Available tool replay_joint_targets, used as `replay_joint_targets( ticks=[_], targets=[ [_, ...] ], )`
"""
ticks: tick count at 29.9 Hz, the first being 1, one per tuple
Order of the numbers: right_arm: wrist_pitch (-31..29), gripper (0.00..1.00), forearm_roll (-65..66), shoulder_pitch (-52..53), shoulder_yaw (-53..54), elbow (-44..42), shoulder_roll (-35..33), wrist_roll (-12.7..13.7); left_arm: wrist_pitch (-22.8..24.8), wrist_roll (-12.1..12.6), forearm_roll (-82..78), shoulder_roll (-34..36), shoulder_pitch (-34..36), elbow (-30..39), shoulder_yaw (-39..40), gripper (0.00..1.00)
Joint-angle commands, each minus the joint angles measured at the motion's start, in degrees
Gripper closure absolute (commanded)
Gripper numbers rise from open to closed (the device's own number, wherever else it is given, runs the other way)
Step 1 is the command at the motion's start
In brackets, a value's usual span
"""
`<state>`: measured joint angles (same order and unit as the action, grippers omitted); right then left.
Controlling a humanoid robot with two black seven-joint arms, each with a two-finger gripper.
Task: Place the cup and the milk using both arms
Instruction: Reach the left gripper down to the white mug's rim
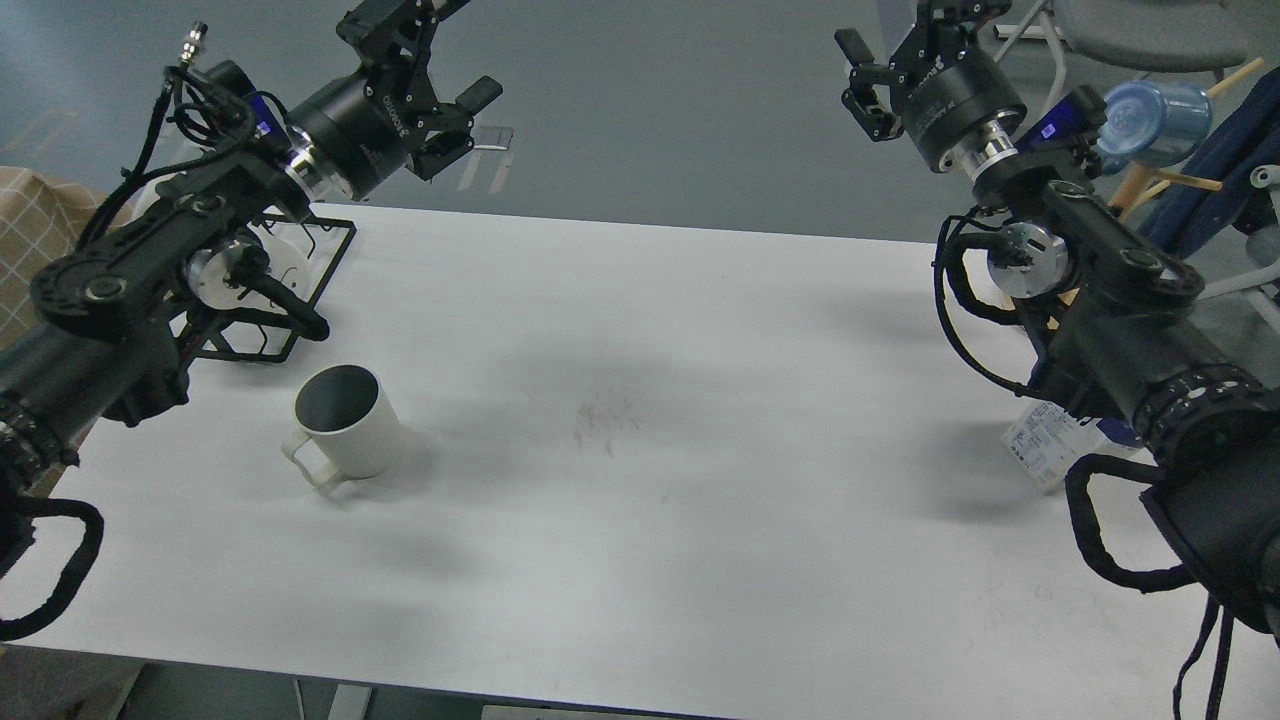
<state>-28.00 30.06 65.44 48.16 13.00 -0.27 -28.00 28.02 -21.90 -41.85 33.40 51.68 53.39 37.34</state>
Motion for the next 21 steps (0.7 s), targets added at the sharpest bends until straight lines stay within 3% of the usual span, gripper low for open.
replay_joint_targets(
  ticks=[1, 7, 10, 15, 21],
  targets=[
    [0.0, 0.0, 0.0, 0.03, 0.0, 0.09, -0.08, 0.0, -0.02, 1.25, -8.05, 7.1, -0.61, 8.56, -2.79, 0.01],
    [0.0, 0.0, 0.0, -0.05, 0.0, 0.44, -0.17, 0.0, -0.02, 0.46, -29.82, 22.91, -2.28, 24.9, -7.63, 0.01],
    [0.0, 0.0, 0.0, -0.14, -0.09, 0.62, -0.17, 0.0, -0.02, -0.41, -35.55, 26.78, -4.38, 28.25, -7.72, 0.01],
    [0.0, 0.0, 0.0, -0.23, -0.09, 0.88, -0.35, 0.0, -0.02, -5.95, -46.54, 32.86, -8.43, 30.37, -9.12, 0.01],
    [0.0, 0.0, 0.0, -0.58, -0.09, 0.97, -0.44, 0.0, -0.02, -6.1, -59.83, 37.17, -9.23, 29.23, -12.2, 0.01]
  ],
)
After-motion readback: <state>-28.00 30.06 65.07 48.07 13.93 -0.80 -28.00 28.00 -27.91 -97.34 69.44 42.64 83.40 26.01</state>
